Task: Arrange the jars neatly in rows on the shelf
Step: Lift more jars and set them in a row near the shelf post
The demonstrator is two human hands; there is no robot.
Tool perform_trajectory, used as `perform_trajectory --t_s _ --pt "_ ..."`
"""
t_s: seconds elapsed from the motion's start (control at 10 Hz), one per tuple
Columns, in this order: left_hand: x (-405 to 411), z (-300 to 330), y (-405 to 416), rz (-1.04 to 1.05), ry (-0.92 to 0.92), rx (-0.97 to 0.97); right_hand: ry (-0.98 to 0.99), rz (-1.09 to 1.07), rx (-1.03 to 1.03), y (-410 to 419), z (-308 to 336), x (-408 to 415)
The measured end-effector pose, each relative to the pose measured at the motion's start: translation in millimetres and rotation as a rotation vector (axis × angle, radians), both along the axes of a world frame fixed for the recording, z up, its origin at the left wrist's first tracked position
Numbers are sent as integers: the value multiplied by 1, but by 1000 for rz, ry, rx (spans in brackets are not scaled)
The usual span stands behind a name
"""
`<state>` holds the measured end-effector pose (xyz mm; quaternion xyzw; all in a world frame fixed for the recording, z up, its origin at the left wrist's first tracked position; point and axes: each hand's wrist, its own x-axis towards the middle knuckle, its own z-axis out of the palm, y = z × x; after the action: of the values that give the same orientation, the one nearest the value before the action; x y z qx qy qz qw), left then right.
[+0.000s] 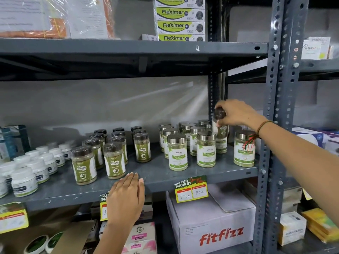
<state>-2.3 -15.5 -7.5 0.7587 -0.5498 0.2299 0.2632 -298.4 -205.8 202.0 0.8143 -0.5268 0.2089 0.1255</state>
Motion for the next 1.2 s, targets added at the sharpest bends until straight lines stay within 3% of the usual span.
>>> perform_trajectory --t_s 0.2,0.5,0.8,1.2 --pt "1 -2 -1 -1 3 -6 -128 185 -247 42 22 44" --pt "3 -3 -3 -24 14 -34 -220 535 -12 87 12 144" --pt "5 -6 -6 -41 33 -58 113 508 225 73 -37 207" --pt "10 -8 -9 -50 30 -62 155 482 257 62 -42 226"
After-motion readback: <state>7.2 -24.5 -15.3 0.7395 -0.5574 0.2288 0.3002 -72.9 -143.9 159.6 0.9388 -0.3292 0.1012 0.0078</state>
